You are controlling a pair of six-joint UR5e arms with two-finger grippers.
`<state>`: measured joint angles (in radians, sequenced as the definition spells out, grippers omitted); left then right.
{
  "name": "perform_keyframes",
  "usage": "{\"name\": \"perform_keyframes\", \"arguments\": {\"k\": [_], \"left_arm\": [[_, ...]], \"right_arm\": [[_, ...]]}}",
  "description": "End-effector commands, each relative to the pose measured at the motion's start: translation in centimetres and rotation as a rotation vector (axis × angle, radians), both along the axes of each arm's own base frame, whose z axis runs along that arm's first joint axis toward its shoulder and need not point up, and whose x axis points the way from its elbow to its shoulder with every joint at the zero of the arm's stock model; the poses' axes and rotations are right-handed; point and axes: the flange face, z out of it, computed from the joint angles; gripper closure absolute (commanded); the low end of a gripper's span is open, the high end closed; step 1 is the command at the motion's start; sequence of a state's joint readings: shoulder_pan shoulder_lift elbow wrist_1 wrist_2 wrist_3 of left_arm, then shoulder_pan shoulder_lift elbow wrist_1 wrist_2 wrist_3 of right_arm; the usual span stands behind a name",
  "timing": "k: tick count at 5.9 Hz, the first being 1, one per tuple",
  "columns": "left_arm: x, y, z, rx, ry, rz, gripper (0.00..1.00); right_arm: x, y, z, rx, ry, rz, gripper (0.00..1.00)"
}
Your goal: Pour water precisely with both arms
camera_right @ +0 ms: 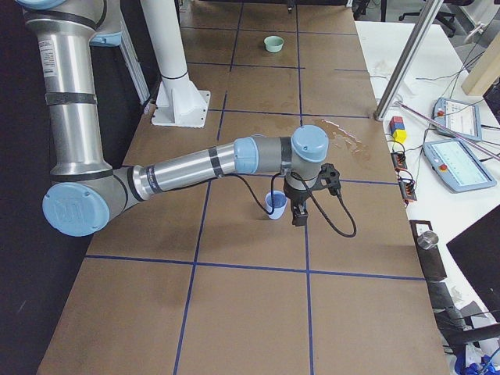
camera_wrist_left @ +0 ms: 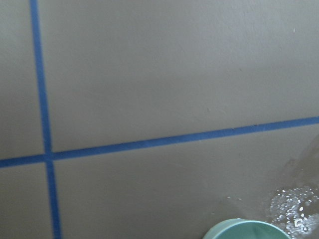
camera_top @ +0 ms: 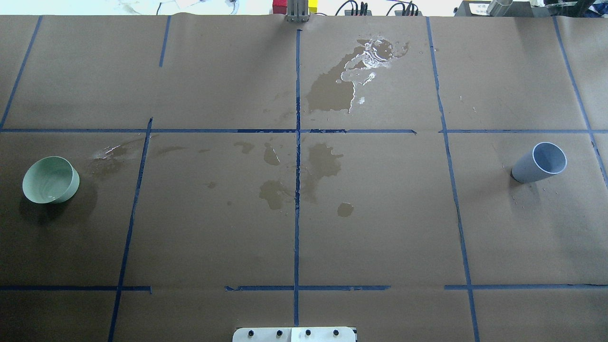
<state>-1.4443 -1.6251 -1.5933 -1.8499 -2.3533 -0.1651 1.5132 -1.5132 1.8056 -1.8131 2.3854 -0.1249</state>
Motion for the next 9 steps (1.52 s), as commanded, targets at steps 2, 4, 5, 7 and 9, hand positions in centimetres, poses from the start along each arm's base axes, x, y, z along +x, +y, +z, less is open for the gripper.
{"name": "perform_keyframes", "arguments": {"k": [2, 4, 5, 7, 9], "left_arm": [[-9.3, -1.2, -1.3, -0.068, -0.063, 0.061, 0.00], [-9.6, 0.3, 0.2, -0.107, -0.053, 0.147, 0.00], [-9.5, 0.6, 0.6, -0.125, -0.045, 0.145, 0.00], [-8.6, 1.5, 2.1, -0.160, -0.025, 0.141, 0.00], [-7.8, 2.0, 3.2, -0.185, -0.022, 0.157, 0.00]], "right_arm": [[0.1, 0.9, 1.1, -0.019, 0.003, -0.001, 0.00], [0.2, 3.0, 3.4, -0.065, -0.005, 0.001, 0.00], [0.2, 3.1, 3.9, -0.074, 0.004, 0.002, 0.00], [0.4, 3.2, 4.5, -0.093, 0.033, 0.012, 0.00], [0.2, 4.1, 5.6, -0.113, 0.036, 0.004, 0.00]]}}
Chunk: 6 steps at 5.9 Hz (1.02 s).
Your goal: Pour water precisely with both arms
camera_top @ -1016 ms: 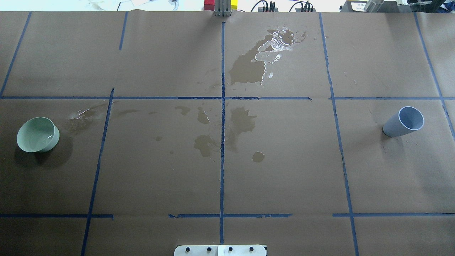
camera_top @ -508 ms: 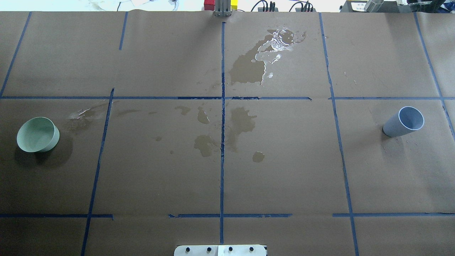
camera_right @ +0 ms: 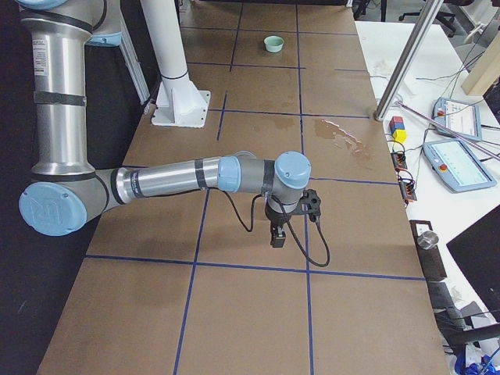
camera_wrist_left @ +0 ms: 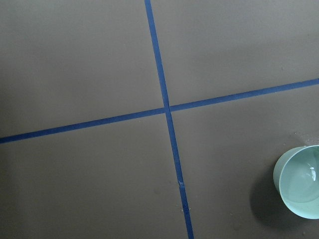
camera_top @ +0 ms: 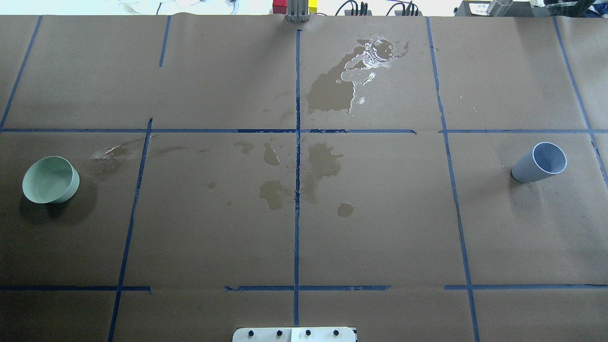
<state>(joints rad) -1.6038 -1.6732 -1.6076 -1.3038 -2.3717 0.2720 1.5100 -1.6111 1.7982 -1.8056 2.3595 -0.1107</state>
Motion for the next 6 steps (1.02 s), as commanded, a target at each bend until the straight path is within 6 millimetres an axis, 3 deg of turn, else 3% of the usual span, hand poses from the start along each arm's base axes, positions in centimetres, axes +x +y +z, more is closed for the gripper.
{"name": "perform_keyframes", "arguments": {"k": [1, 3, 4, 5, 6], "left_arm": [[0.9, 0.6, 1.4, -0.031, 0.038, 0.007, 0.00], [1.3, 0.2, 0.4, 0.021, 0.097, 0.005, 0.00], [1.3, 1.2, 2.0, 0.003, 0.093, 0.005, 0.00], [1.3, 2.0, 2.4, -0.002, 0.095, 0.005, 0.00], [1.3, 2.2, 0.7, 0.031, 0.091, 0.007, 0.00]], "right_arm": [[0.1, 0.4, 0.9, -0.013, 0.022, -0.004, 0.00], [0.1, 0.3, 2.0, -0.030, 0.039, -0.007, 0.00], [0.0, 0.3, 2.4, -0.037, 0.039, -0.010, 0.00], [-0.2, 0.2, 2.3, -0.033, 0.037, -0.016, 0.00], [-0.1, 0.1, 2.2, -0.031, 0.034, -0.012, 0.00]]}}
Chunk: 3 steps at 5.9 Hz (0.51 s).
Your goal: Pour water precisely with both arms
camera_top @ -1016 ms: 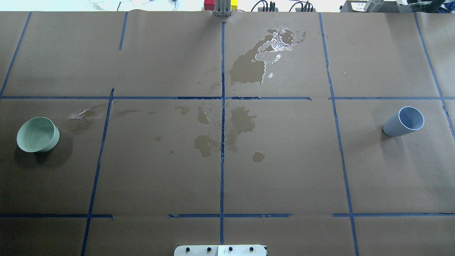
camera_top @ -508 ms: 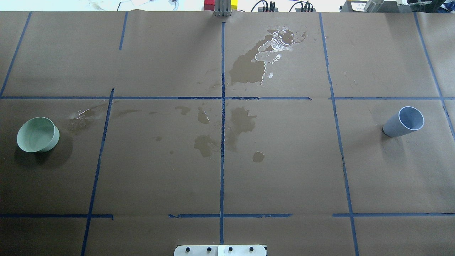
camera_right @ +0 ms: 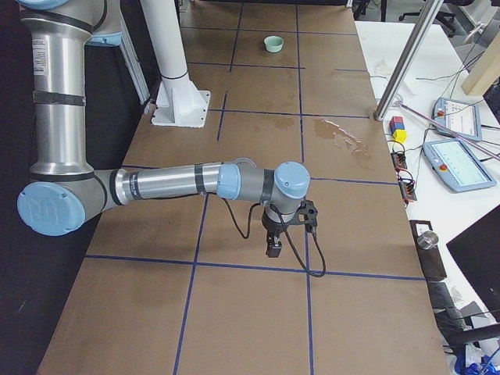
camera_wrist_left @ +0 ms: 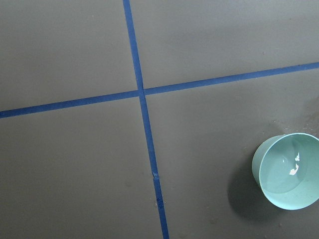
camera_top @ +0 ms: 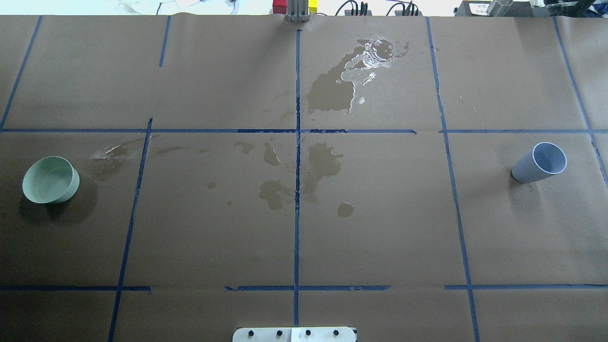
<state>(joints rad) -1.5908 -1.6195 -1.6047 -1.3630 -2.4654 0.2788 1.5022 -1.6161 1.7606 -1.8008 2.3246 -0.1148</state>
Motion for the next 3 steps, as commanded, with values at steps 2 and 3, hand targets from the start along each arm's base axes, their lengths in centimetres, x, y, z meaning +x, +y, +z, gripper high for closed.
{"name": "perform_keyframes", "arguments": {"k": [2, 3], "left_arm": [[0.0, 2.4, -0.4, 0.010, -0.005, 0.001, 0.00], [0.1, 2.4, -0.4, 0.012, -0.005, 0.002, 0.00]], "right_arm": [[-0.2, 0.3, 2.5, 0.015, -0.025, 0.003, 0.00], [-0.3, 0.0, 3.5, 0.042, -0.028, 0.003, 0.00]]}}
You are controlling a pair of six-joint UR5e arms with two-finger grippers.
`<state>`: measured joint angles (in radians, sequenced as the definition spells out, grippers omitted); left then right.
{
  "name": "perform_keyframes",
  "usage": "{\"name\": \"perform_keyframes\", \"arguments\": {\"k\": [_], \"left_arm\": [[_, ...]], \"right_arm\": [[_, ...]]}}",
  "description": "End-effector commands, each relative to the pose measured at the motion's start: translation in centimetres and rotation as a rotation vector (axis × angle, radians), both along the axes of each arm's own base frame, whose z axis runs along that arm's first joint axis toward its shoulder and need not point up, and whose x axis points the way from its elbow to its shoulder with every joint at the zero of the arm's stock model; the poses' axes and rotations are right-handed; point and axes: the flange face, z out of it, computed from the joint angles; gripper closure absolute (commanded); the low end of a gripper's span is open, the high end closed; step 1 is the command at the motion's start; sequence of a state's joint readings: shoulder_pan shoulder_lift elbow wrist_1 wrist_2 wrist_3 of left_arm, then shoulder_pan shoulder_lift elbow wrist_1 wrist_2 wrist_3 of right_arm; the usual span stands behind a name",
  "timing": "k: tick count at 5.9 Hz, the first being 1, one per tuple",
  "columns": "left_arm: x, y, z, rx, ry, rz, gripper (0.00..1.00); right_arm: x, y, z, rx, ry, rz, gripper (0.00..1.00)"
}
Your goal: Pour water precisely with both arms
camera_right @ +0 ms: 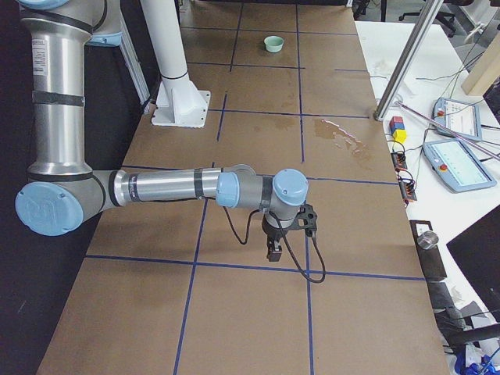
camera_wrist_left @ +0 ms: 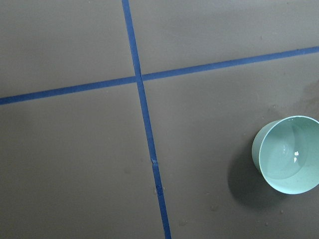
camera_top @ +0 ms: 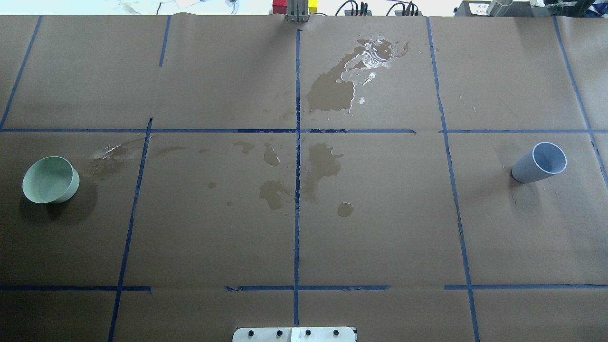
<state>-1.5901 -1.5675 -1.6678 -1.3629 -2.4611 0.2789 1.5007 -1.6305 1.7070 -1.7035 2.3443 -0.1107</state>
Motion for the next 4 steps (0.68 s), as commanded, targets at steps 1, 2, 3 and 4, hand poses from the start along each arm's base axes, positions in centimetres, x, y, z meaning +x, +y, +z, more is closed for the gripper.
{"name": "perform_keyframes", "arguments": {"k": [1, 2, 3, 4], "left_arm": [[0.2, 0.3, 0.5, -0.009, -0.005, 0.005, 0.00], [-0.2, 0.2, 0.5, -0.002, -0.070, 0.013, 0.00], [-0.5, 0.4, 1.5, -0.022, -0.112, 0.014, 0.00], [-0.6, 0.6, 1.3, -0.023, -0.114, 0.012, 0.00]], "right_arm": [[-0.3, -0.5, 2.1, 0.047, -0.009, -0.001, 0.00], [-0.3, -0.5, 2.1, 0.051, -0.011, -0.001, 0.00], [-0.3, -0.5, 2.0, 0.054, -0.011, -0.001, 0.00], [-0.3, -0.6, 1.8, 0.057, -0.011, -0.001, 0.00]]}}
